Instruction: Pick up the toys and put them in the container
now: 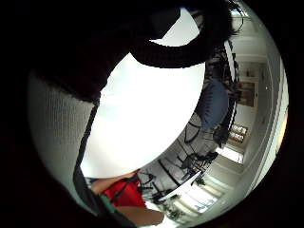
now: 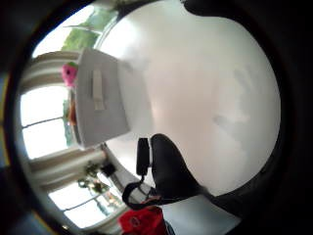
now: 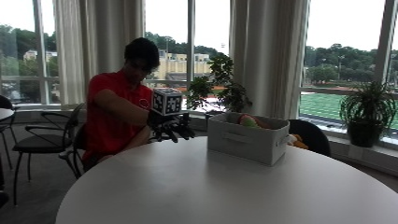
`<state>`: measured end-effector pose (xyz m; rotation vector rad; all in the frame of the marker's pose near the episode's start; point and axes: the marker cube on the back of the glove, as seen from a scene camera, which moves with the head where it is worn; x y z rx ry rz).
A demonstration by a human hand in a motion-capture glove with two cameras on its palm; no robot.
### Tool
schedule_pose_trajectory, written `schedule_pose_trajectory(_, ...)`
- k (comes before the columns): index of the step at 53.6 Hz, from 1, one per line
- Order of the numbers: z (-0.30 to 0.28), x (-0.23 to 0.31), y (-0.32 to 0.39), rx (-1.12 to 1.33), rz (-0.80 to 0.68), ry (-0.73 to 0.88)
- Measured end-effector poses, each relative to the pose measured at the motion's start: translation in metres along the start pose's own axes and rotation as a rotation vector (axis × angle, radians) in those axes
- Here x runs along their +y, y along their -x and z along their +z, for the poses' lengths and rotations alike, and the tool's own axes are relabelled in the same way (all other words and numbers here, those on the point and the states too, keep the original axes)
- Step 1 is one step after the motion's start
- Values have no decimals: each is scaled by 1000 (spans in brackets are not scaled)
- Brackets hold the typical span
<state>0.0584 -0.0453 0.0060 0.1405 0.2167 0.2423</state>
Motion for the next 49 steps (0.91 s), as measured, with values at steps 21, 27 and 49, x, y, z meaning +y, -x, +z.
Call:
schedule_pose_trajectory(21, 9, 4, -18, -8, -106, 67)
schedule_pose_trajectory(27, 3, 7, -23, 9, -106, 61)
schedule_pose_trajectory(49, -9, 13, -48, 3, -75, 49)
